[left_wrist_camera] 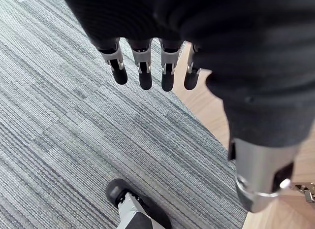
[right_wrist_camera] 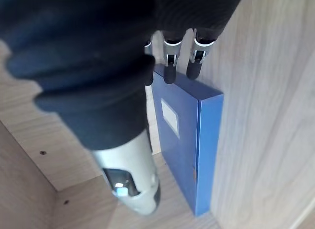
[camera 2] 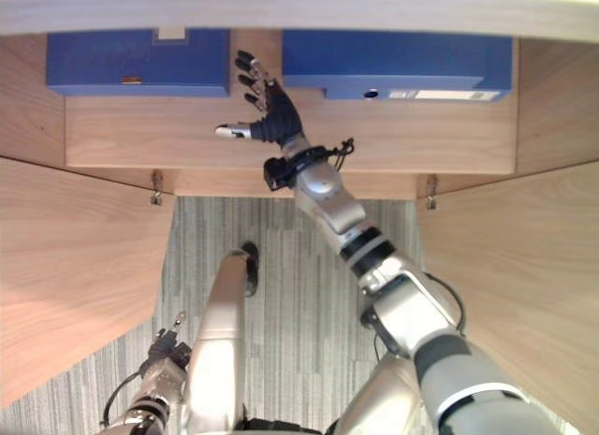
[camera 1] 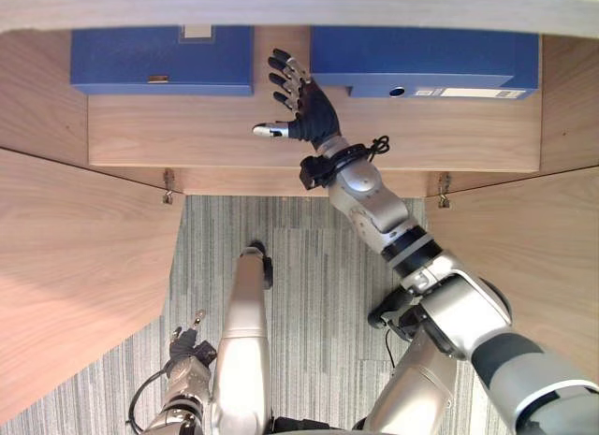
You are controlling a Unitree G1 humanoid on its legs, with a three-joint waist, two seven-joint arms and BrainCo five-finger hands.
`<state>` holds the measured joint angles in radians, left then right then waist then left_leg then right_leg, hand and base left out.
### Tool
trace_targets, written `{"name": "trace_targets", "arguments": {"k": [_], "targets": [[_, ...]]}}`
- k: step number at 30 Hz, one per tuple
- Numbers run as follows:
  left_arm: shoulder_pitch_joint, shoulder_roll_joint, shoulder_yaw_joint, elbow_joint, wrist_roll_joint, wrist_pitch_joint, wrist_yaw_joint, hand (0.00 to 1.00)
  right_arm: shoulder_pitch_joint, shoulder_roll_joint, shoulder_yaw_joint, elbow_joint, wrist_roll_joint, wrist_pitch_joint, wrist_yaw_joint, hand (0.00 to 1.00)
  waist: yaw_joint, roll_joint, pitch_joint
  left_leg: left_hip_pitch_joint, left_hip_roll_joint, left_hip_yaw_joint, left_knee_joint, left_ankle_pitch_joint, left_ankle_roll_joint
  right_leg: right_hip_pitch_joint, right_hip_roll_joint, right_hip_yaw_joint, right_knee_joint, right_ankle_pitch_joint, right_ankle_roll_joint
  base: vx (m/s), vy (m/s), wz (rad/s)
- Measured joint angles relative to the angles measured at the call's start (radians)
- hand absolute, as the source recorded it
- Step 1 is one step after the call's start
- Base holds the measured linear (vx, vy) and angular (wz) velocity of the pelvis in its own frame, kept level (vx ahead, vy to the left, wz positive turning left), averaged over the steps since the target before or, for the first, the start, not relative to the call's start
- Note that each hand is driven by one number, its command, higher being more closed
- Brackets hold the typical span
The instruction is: Walk over to the cabinet, pick up the folder, carry it to the office cabinet, place the folder inside the office cabinet, then close the office cabinet door
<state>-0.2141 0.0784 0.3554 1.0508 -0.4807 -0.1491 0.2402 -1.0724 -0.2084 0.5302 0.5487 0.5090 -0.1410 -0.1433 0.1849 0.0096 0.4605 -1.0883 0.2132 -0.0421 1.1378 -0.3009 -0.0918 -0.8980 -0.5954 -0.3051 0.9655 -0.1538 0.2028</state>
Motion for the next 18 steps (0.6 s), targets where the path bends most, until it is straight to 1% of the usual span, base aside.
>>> {"name": "trace_targets", "arguments": {"k": [1,2,3,5,7,8,12,15,18], "targets": [[-0.002,-0.002,-0.001,-0.003,0.000,-0.001,0.002,0.00,-0.016,0.001,-0.001,0.016,-0.026,0.008,-0.008,0.00,0.000,0.002,0.000,-0.001,-0.001,0.000,0.001,0.000,0.000,0.000,0.000,0.000,0.000,0.000,0.001,0.00,0.000,0.00],[-0.003,-0.002,-0.001,-0.003,0.000,-0.001,0.003,0.00,-0.025,0.003,-0.003,0.025,-0.028,0.013,-0.013,0.00,0.000,0.003,-0.001,-0.003,-0.001,-0.001,0.002,0.000,0.000,0.000,0.000,-0.001,0.000,0.000,0.001,0.00,0.000,0.00],[-0.005,-0.003,-0.001,-0.003,0.000,-0.001,0.004,0.00,-0.037,0.010,-0.025,0.040,-0.040,0.024,-0.018,0.00,0.000,0.006,-0.001,-0.008,-0.001,-0.003,0.002,0.000,0.000,0.000,-0.001,-0.005,-0.001,0.000,0.001,0.01,0.001,0.04],[-0.007,-0.006,-0.002,-0.003,0.000,0.000,0.004,0.00,-0.053,0.014,-0.050,0.069,-0.062,0.032,-0.026,0.00,0.002,0.013,0.003,-0.014,-0.002,-0.007,0.004,0.000,0.001,0.000,-0.003,-0.011,0.000,0.001,0.001,0.02,0.000,0.04],[-0.007,-0.014,-0.006,-0.003,-0.001,0.000,0.004,0.00,-0.066,0.014,-0.073,0.117,-0.064,0.043,-0.027,0.00,0.009,0.027,0.005,-0.017,-0.004,-0.009,0.009,0.000,0.001,0.001,-0.005,-0.012,0.001,0.001,0.001,0.01,0.001,0.02],[-0.007,-0.018,-0.016,-0.002,-0.002,0.000,0.004,0.00,-0.069,0.014,-0.074,0.146,-0.080,0.052,-0.027,0.00,0.010,0.036,0.003,-0.020,-0.006,-0.011,0.012,-0.001,0.002,0.001,-0.005,-0.014,0.003,0.001,0.001,0.04,0.002,0.04],[-0.016,-0.019,-0.052,-0.003,-0.016,0.002,-0.003,0.00,-0.075,0.015,-0.071,0.212,-0.164,0.095,-0.020,0.00,0.013,0.054,0.006,-0.022,-0.008,-0.014,0.020,-0.003,0.004,0.001,-0.009,-0.013,0.012,0.001,0.001,0.02,-0.002,0.01],[-0.019,-0.021,-0.066,-0.003,-0.037,0.002,-0.007,0.00,-0.090,0.013,-0.072,0.238,-0.179,0.102,-0.018,0.00,0.012,0.060,0.004,-0.022,-0.013,-0.014,0.021,-0.003,0.005,-0.003,-0.015,-0.012,0.018,0.000,0.001,0.00,-0.006,0.01],[-0.018,-0.025,-0.066,-0.003,-0.040,0.003,-0.007,0.00,-0.096,-0.007,-0.075,0.253,-0.176,0.103,-0.026,0.00,0.012,0.066,0.001,-0.028,-0.017,-0.014,0.024,-0.003,0.005,-0.006,-0.019,-0.010,0.020,0.000,0.001,0.01,-0.010,0.03]]}}
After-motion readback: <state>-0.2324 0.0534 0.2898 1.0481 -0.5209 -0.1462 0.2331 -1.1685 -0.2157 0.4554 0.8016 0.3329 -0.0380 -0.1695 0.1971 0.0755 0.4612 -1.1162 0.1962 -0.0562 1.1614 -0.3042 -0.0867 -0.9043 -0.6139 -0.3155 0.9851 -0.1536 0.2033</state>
